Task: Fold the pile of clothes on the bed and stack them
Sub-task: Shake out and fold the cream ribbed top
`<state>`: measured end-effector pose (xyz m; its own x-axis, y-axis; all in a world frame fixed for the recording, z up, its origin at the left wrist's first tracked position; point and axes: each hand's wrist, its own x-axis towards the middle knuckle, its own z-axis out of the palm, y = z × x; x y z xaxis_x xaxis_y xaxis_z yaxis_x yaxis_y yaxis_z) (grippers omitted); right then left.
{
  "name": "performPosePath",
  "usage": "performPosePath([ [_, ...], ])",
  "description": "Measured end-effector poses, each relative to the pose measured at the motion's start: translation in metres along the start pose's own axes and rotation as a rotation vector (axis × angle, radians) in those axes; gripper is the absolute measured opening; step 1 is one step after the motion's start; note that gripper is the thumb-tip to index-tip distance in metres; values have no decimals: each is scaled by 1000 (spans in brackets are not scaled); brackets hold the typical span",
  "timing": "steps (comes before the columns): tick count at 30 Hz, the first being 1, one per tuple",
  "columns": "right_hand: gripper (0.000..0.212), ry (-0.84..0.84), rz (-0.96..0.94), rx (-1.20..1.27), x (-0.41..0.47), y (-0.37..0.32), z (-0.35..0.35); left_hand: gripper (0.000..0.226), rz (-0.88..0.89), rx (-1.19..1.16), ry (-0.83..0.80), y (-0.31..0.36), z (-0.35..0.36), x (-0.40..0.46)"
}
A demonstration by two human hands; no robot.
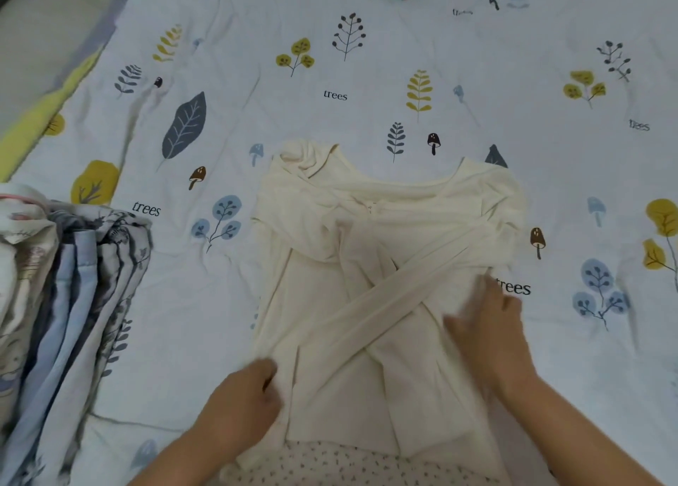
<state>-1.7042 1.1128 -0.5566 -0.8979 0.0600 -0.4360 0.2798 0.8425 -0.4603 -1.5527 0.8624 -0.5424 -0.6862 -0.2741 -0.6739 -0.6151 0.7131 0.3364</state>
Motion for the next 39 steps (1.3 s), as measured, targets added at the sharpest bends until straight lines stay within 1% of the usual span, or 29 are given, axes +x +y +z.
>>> performPosePath([
  [1, 70, -61, -12, -42, -12, 8, 2, 15, 4, -26, 23, -4, -3, -2],
  [2, 65, -79, -55, -106, -23, 17, 3, 10, 9, 20, 71, -9, -9, -4],
  [3, 61, -73, -126, -159, -34, 25, 2, 14, 17, 131, 119, -14, -16, -9],
  [4, 58, -59, -203, -201, -43, 35, 2, 37, 53, 257, 158, -21, -19, -12],
  [5, 56, -66, -267, -216, -51, 44, 0, 64, 114, 317, 183, -29, -21, -15],
  [6, 52, -89, -340, -245, -60, 50, -4, 85, 209, 353, 209, -38, -21, -20],
  [7, 47, -111, -410, -302, -69, 58, -8, 93, 346, 415, 273, -46, -19, -23],
  [8, 42, -130, -464, -389, -77, 64, -13, 89, 446, 488, 281, -51, -20, -26],
  [9, 43, -137, -515, -438, -80, 70, -18, 85, 545, 548, 316, -57, -21, -26],
  [10, 56, -134, -550, -475, -83, 75, -19, 88, 616, 602, 326, -61, -22, -24],
  [11, 69, -102, -639, -545, -83, 82, -19, 93, 675, 645, 329, -63, -21, -22],
  [12, 77, -94, -707, -628, -83, 91, -17, 95, 703, 688, 315, -63, -21, -20],
  [15, 99, -122, -835, -687, -79, 97, -13, 99, 764, 796, 262, -64, -13, -11],
  [17, 114, -131, -891, -731, -76, 97, -8, 89, 791, 810, 191, -62, -12, -7],
  [18, 112, -151, -893, -713, -76, 95, -6, 82, 787, 790, 145, -61, -12, -7],
  [19, 105, -166, -903, -687, -77, 92, -4, 79, 776, 754, 112, -62, -12, -7],
  [22, 72, -139, -855, -504, -81, 71, -1, 94, 711, 615, 55, -59, -17, -6],
  [24, 47, -134, -843, -297, -81, 60, -2, 87, 655, 347, -33, -53, -27, -4],
  [25, 42, -131, -804, -174, -79, 56, -5, 79, 652, 157, -69, -50, -32, -1],
  [26, 47, -139, -727, -54, -77, 52, -10, 68, 629, -11, -108, -45, -41, 1],
  [28, 66, -195, -531, 177, -72, 40, -23, 39, 551, -325, -149, -29, -61, 4],
  [29, 68, -226, -469, 256, -68, 35, -32, 26, 499, -487, -166, -21, -71, 6],
  [30, 59, -232, -453, 310, -62, 28, -40, 27, 456, -623, -176, -11, -80, 9],
  [31, 41, -206, -438, 364, -54, 20, -47, 37, 434, -735, -173, -3, -88, 15],
  [32, 22, -164, -385, 418, -44, 14, -53, 41, 407, -817, -139, 7, -96, 22],
  [33, 13, -136, -313, 485, -32, 9, -58, 32, 385, -897, -85, 18, -103, 32],
  [34, 21, -101, -268, 545, -19, 5, -63, 19, 364, -964, -42, 29, -111, 43],
  [35, 26, -82, -240, 593, -6, -1, -67, 16, 354, -995, -10, 40, -120, 55],
  [39, 18, 27, -136, 688, 50, -33, -78, 8, 304, -1042, 70, 83, -154, 112],
])
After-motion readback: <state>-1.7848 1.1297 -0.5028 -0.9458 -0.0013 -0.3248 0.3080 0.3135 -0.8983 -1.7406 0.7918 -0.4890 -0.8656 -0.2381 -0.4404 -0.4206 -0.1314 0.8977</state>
